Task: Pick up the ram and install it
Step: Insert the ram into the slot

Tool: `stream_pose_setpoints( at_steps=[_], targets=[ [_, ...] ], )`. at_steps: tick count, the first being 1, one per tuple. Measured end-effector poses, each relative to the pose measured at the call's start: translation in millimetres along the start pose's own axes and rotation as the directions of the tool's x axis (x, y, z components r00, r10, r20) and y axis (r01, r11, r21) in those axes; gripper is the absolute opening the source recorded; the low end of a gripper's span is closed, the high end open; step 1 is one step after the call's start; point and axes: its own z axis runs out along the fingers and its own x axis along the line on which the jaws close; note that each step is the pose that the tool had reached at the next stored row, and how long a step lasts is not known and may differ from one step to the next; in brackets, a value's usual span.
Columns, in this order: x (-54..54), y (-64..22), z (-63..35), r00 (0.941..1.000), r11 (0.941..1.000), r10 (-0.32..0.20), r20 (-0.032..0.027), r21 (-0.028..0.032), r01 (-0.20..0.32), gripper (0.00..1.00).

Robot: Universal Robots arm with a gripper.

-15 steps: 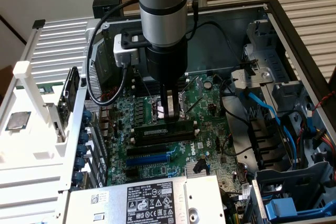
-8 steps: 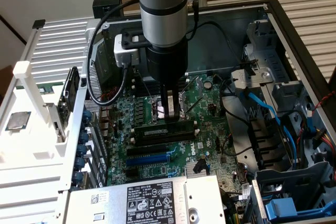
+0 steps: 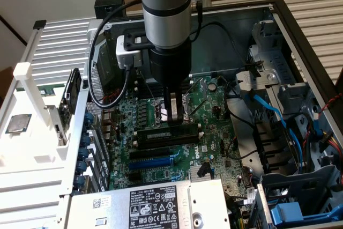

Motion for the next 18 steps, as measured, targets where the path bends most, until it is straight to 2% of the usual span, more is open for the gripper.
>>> stream_pose_setpoints(
  at_steps=[18],
  targets=[
    [-0.1, 0.0, 2.2, 1.0000, 1.0000, 0.000, 0.0001, 0.0001, 0.000, 0.12]
  ],
)
